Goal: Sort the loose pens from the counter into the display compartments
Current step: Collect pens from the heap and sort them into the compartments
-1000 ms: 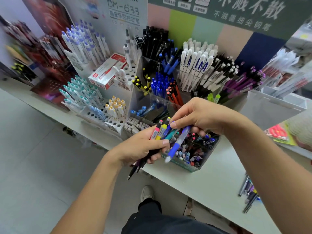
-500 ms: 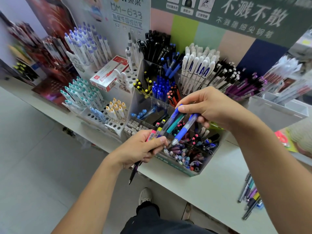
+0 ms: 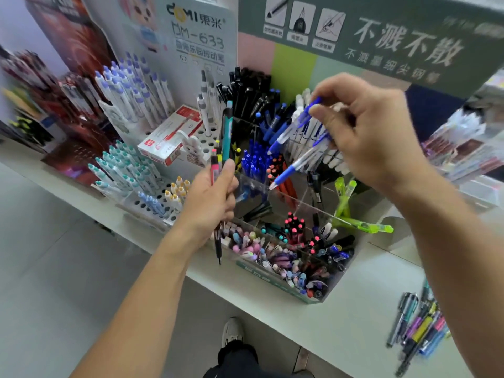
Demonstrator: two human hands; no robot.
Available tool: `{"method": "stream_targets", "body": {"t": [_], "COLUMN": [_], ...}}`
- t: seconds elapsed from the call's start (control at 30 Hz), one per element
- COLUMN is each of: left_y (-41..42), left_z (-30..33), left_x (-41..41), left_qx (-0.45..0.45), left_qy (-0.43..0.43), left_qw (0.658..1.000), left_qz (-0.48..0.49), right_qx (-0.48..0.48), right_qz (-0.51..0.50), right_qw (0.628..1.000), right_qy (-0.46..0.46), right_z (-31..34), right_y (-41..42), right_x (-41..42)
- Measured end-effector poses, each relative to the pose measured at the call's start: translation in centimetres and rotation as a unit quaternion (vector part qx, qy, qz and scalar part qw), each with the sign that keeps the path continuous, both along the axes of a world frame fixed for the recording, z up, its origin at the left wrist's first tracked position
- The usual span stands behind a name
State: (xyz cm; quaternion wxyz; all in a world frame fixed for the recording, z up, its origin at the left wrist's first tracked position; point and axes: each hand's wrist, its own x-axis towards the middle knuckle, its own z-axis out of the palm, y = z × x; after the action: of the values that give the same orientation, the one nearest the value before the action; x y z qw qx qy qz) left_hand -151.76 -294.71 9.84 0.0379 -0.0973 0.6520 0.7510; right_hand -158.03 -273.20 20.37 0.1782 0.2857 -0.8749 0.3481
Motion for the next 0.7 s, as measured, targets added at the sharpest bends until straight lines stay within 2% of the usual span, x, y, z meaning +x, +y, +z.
{"method": "stream_targets", "body": {"t": [0.1,0.2,0.3,0.37,0.43,0.5,0.57,0.63,0.7], "left_y": [0.4,0.4,0.5,0.7,0.6,0.4,0.1,0.0,0.3], "left_z": [1.4,1.7,1.7,1.7,1.5,1.3,1.2,1.1,1.3], "left_x": [-1.0,-1.2,-1.0,-0.7,-0.3,0.2,0.6,0.6,0.5], "left_qx": [-0.108,-0.174,-0.214,-0.237,-0.206,-0.076,0.041,0.069,0.034], "left_qy": [0.083,0.178,0.176,0.171,0.153,0.115,0.082,0.068,0.057], "left_qw": [0.991,0.969,0.961,0.956,0.966,0.99,0.995,0.995,0.997], "left_qz": [0.013,-0.002,-0.014,-0.017,-0.026,-0.032,-0.039,-0.036,-0.033], "right_qx": [0.043,0.026,-0.063,-0.15,-0.193,-0.185,-0.178,-0.166,-0.169], "right_qz": [0.018,0.017,0.007,0.021,0.038,0.039,0.043,0.048,0.054], "right_qw": [0.997,0.998,0.997,0.978,0.961,0.961,0.962,0.966,0.966], "right_qy": [0.058,0.053,-0.047,-0.141,-0.193,-0.202,-0.201,-0.194,-0.189], "right_z": [-1.1,-2.2,-2.7,-2.6,-2.6,-2.5,-2.5,-2.4,-2.6], "right_y": [-1.0,-1.7,-1.8,-1.5,-1.2,-0.8,-0.4,-0.3,-0.3], "right_x": [0.1,0.8,1.1,1.0,0.8,0.7,0.5,0.4,0.3]}}
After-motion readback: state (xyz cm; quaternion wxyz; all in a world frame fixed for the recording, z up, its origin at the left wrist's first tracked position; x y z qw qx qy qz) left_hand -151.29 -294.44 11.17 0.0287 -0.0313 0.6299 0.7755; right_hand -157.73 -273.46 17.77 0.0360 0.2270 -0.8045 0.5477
